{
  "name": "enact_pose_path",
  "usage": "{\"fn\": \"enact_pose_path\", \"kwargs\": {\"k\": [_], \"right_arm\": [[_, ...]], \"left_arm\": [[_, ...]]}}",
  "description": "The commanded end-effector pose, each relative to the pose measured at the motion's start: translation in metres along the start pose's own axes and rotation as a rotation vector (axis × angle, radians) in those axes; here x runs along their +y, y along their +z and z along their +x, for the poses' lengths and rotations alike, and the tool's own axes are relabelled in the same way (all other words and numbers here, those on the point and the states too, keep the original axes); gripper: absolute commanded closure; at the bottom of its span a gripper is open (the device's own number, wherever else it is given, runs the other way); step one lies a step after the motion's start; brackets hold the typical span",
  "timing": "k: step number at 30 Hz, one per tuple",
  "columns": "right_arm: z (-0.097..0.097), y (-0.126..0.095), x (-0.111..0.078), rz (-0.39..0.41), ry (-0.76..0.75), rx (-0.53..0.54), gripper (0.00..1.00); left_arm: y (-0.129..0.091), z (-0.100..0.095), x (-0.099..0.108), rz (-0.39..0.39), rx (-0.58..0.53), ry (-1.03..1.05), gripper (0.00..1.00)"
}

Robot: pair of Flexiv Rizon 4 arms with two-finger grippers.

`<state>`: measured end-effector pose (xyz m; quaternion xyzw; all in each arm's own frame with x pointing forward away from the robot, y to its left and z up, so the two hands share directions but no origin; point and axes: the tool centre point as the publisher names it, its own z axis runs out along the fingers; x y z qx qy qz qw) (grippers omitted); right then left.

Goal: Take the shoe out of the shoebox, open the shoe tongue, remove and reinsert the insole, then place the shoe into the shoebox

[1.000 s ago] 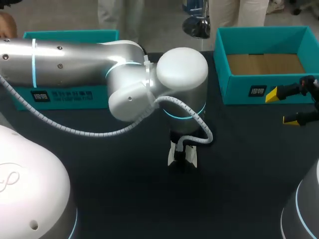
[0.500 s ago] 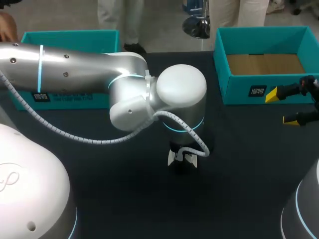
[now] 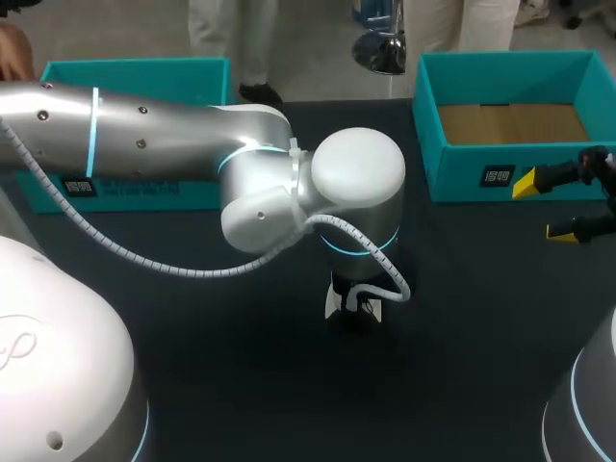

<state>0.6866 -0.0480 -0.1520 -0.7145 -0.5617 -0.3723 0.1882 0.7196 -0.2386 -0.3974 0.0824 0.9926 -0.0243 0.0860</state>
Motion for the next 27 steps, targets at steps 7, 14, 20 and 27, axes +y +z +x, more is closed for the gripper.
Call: {"fn": "enact_pose_path", "kwargs": {"k": [7,14,20,27], "right_arm": [[0.0,0.0,-0.002,-0.003,0.001,-0.002,0.0],[0.0,0.0,-0.002,-0.003,0.001,-0.002,0.0],[0.0,0.0,-0.002,-0.003,0.001,-0.002,0.0],[0.0,0.0,-0.002,-0.003,0.001,-0.002,0.0]], "left_arm": [[-0.006,0.006,-0.001,0.008,0.014,0.011,0.85],[-0.02,0.008,0.0,0.023,0.018,0.0,1.0],[-0.039,0.008,0.002,-0.024,0.041,-0.032,1.0],[-0.059,0.008,0.004,-0.049,0.083,-0.063,1.0]]}}
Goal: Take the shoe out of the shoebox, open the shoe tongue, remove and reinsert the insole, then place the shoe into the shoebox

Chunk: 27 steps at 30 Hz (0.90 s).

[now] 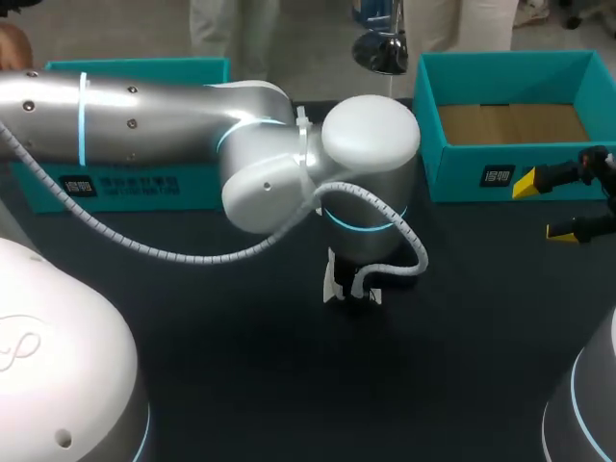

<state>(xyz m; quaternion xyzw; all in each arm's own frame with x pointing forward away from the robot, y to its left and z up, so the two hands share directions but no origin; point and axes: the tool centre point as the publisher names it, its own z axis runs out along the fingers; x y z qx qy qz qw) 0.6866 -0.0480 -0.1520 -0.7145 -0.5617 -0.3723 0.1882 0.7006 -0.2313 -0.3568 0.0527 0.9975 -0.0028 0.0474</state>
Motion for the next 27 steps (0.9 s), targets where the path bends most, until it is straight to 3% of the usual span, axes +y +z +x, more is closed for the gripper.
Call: {"fn": "enact_pose_path", "kwargs": {"k": [1,27], "right_arm": [[0.0,0.0,-0.002,-0.003,0.001,-0.002,0.0],[0.0,0.0,-0.002,-0.003,0.001,-0.002,0.0]], "left_arm": [[-0.019,-0.003,0.002,-0.009,0.006,-0.005,1.0],[-0.122,-0.016,-0.004,-0.022,0.037,-0.068,1.0]]}}
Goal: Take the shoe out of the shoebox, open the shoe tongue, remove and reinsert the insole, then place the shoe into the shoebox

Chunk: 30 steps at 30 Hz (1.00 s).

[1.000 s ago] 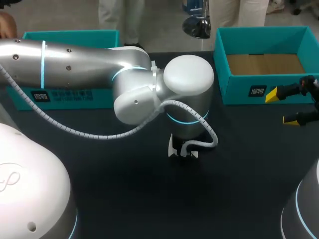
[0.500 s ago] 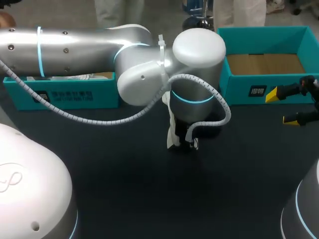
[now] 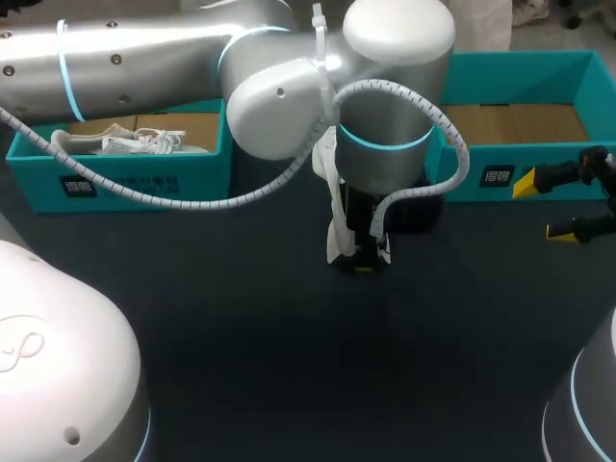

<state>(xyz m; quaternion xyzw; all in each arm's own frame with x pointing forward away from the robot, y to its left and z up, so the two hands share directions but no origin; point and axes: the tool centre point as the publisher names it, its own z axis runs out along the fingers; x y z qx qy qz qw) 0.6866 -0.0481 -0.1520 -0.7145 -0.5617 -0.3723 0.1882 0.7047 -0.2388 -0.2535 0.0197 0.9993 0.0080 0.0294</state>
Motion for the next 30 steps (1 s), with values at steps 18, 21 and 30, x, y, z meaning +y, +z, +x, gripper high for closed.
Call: {"fn": "enact_pose_path", "kwargs": {"k": [18,21,30], "right_arm": [[0.0,0.0,-0.002,-0.003,0.001,-0.002,0.0],[0.0,0.0,-0.002,-0.003,0.001,-0.002,0.0],[0.0,0.0,-0.002,-0.003,0.001,-0.002,0.0]], "left_arm": [[-0.061,-0.001,0.004,-0.009,-0.008,-0.039,1.0],[-0.061,-0.001,0.004,-0.009,-0.008,-0.039,1.0],[-0.063,-0.002,0.007,0.006,0.019,-0.028,1.0]]}}
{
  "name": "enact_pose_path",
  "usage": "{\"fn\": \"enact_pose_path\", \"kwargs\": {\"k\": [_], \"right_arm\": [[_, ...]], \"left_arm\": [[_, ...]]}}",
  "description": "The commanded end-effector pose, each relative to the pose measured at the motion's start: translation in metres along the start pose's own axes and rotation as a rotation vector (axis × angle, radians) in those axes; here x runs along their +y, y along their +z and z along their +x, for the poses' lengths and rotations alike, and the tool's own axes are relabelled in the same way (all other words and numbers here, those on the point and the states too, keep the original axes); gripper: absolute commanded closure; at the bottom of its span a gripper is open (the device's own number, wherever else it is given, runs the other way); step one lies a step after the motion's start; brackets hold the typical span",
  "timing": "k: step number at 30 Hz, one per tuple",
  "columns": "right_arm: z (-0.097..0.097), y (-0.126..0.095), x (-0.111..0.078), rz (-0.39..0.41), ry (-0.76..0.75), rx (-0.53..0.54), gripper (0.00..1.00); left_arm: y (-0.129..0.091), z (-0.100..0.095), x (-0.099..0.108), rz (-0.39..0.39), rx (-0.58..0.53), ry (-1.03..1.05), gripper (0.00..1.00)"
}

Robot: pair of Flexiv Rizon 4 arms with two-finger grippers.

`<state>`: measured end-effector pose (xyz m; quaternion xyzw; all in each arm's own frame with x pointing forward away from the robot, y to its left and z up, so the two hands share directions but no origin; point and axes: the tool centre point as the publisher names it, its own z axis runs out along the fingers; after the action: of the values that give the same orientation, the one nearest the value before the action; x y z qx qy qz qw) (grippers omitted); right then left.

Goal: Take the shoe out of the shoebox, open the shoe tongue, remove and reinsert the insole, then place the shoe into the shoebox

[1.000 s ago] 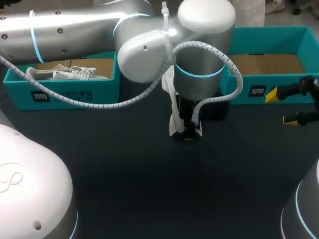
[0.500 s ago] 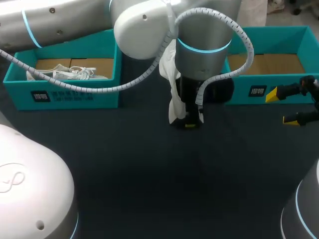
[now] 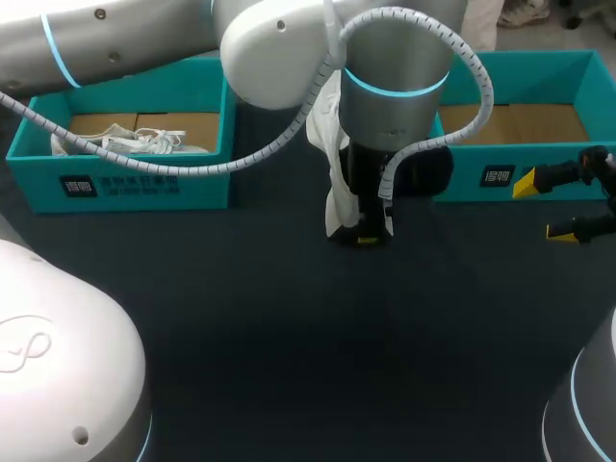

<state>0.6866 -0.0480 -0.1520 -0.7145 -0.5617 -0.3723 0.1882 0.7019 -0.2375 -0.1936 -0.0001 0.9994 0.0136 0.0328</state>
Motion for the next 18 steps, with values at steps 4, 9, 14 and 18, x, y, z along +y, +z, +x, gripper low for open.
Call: {"fn": "enact_pose_path", "kwargs": {"k": [4,9,14,18], "right_arm": [[0.0,0.0,-0.002,-0.003,0.001,-0.002,0.0],[0.0,0.0,-0.002,-0.003,0.001,-0.002,0.0],[0.0,0.0,-0.002,-0.003,0.001,-0.002,0.0],[0.0,0.0,-0.002,-0.003,0.001,-0.002,0.0]], "left_arm": [[-0.009,-0.012,0.021,0.034,0.057,0.005,1.0],[-0.016,-0.029,0.05,0.053,0.076,-0.02,1.0],[-0.017,-0.048,0.084,0.047,0.078,-0.031,1.0],[-0.015,-0.065,0.112,0.025,0.081,-0.054,1.0]]}}
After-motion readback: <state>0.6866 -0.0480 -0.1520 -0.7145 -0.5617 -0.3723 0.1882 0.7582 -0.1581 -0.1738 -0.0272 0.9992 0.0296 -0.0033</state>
